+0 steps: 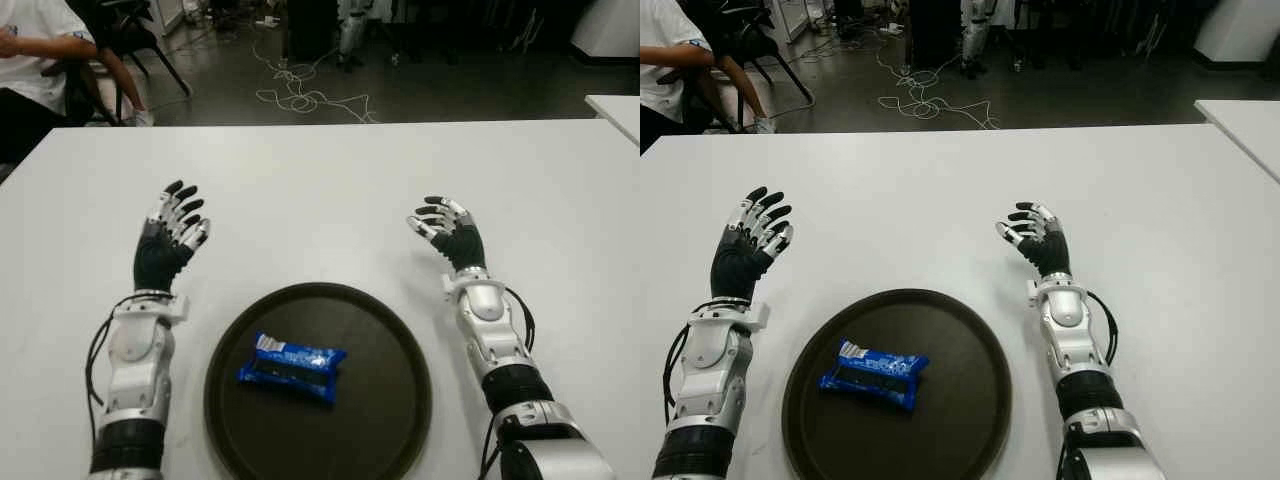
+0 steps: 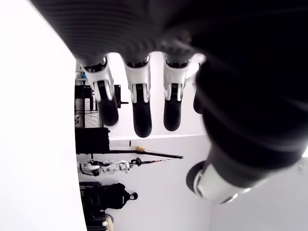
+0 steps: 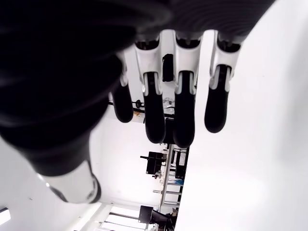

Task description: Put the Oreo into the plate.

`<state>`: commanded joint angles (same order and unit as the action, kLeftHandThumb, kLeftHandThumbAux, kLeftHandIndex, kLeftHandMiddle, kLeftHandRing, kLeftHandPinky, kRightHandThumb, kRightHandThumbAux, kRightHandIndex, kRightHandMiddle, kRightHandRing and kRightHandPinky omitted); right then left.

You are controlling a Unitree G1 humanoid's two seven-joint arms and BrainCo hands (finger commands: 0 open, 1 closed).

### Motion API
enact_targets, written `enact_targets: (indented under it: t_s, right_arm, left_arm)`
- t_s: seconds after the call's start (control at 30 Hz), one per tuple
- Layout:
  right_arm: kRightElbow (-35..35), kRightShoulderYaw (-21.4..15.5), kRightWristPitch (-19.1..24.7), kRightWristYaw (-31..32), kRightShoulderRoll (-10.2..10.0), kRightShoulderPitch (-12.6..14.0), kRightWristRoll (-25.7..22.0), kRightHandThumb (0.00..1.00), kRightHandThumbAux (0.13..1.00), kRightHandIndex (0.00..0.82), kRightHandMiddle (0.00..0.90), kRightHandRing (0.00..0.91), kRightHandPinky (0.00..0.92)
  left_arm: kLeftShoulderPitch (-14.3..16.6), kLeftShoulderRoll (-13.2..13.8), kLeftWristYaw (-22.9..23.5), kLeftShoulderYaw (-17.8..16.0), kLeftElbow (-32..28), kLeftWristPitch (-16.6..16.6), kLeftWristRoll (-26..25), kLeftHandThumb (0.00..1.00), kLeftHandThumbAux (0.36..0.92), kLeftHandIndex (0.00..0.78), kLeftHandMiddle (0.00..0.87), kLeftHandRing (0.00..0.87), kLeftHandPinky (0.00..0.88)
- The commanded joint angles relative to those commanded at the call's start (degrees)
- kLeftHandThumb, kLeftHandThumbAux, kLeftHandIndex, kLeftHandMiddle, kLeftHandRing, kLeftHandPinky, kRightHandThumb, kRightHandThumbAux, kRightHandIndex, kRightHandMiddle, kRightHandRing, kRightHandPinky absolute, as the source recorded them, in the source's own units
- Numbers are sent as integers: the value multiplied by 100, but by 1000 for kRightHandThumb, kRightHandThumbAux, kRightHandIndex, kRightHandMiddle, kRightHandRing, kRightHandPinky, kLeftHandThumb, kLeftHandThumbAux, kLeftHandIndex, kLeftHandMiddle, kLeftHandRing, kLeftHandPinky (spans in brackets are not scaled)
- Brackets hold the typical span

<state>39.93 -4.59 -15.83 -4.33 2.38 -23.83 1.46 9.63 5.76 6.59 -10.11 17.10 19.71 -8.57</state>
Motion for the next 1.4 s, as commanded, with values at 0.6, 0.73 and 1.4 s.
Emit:
enact_targets:
  t_s: [0.6,0.73,1.4]
  right_arm:
    - [361,-66,-276,44,158,-88,14,215,747,312,396,406,418]
    - [489,-82,-400,31,189,-117,14,205,741,311,396,408,420]
    - [1112,-35,-707,-70,260,-348,83,249,757,327,398,416,430]
  left_arm:
    - [11,-136,-60,123,-69,-194,46,147,829,88,186,166,170]
    - [20,-162,-69,152,-81,-264,30,158,826,93,187,168,179]
    - [351,-122,-85,204,200,-443,67,142,806,93,175,159,146]
